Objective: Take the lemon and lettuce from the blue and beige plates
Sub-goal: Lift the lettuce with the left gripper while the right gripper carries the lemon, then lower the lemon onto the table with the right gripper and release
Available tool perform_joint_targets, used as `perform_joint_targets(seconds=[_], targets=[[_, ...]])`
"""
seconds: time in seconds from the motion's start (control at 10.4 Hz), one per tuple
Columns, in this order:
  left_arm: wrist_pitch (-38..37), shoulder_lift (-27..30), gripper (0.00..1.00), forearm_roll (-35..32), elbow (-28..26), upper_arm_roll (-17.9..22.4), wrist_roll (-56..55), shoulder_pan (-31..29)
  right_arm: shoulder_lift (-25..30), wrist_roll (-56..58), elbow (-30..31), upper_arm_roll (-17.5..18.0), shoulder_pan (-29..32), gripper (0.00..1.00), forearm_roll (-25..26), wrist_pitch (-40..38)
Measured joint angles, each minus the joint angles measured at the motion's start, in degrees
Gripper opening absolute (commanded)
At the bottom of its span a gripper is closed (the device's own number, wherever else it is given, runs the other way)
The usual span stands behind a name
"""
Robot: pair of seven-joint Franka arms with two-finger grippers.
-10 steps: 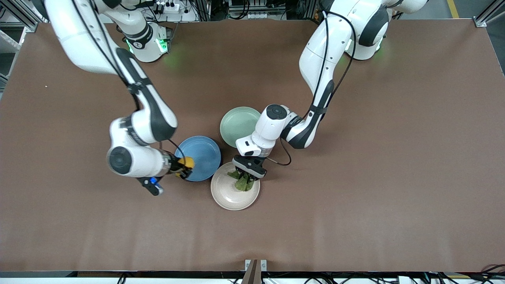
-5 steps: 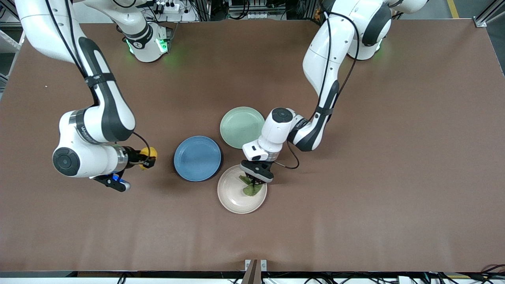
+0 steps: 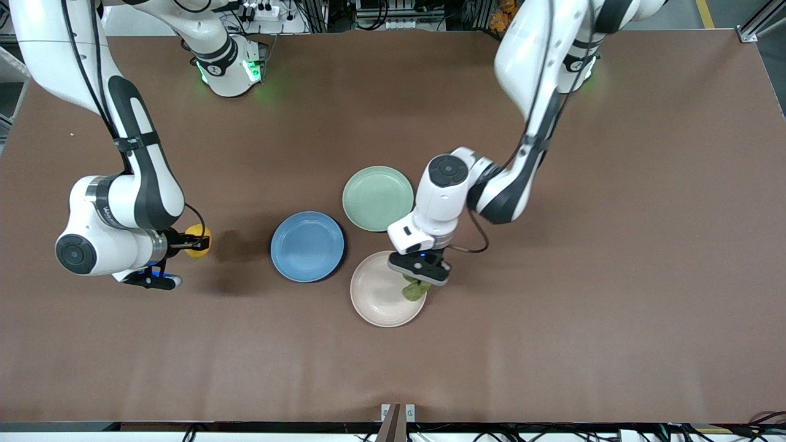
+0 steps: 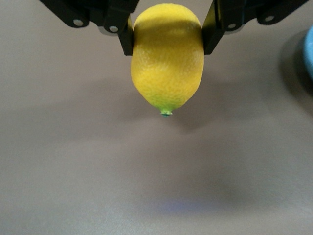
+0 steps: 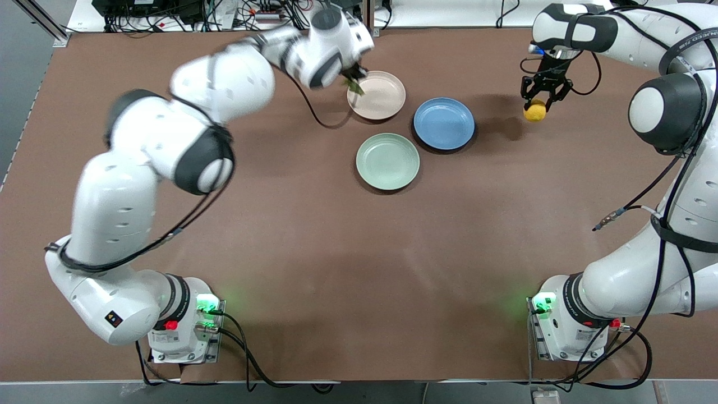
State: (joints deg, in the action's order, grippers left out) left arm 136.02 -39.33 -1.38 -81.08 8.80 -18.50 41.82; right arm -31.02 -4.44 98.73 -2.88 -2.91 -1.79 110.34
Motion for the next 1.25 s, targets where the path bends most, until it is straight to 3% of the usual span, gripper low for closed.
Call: perform_joint_targets(seconds=[0.19, 0.29, 0.38, 0.48, 0.58, 0.77, 0.86, 0.96, 1.25], targets=[[-15.25, 7.45, 0.0, -0.1, -1.26, 0.3, 1.11, -5.63, 0.03, 3.95, 4.12, -0.13, 0.21, 0.0, 1.81, 6.32], [-19.1, 8.65, 0.0, -0.1, -2.68, 0.3, 2.66, -8.74, 0.04, 5.25, 5.54, -0.23, 0.45, 0.0, 1.97, 7.96], [-20.21, 8.47, 0.0, -0.1, -4.7, 0.26, 3.6, -11.75, 0.05, 6.24, 6.63, -0.35, 0.56, 0.14, 2.04, 9.43], [-20.22, 7.49, 0.0, -0.1, -6.7, 0.13, 3.91, -14.5, 0.09, 6.81, 7.44, -0.38, 0.6, 0.51, 2.05, 10.46], [-20.13, 5.92, 0.0, -0.1, -7.82, -0.14, 4.04, -16.63, 0.12, 7.11, 7.75, -0.38, 0.61, 1.0, 2.06, 10.6], [-19.65, 3.01, 0.06, -0.09, -8.02, -0.45, 4.04, -17.89, 0.46, 7.21, 7.82, -0.38, 0.61, 1.0, 2.07, 10.49], [-19.34, 2.12, 0.28, -0.09, -8.01, -0.47, 4.04, -17.96, 1.03, 7.2, 7.59, -0.37, 0.55, 1.0, 2.07, 9.62], [-18.9, 1.53, 0.99, 0.13, -8.0, -0.47, 4.04, -18.37, 2.0, 7.2, 6.47, -0.35, 0.5, 1.0, 2.07, 6.66], [-17.94, 1.31, 1.0, 0.72, -7.53, -0.5, 4.04, -19.57, 5.28, 7.18, -6.79, -0.31, 0.5, 1.0, 2.07, -12.97]])
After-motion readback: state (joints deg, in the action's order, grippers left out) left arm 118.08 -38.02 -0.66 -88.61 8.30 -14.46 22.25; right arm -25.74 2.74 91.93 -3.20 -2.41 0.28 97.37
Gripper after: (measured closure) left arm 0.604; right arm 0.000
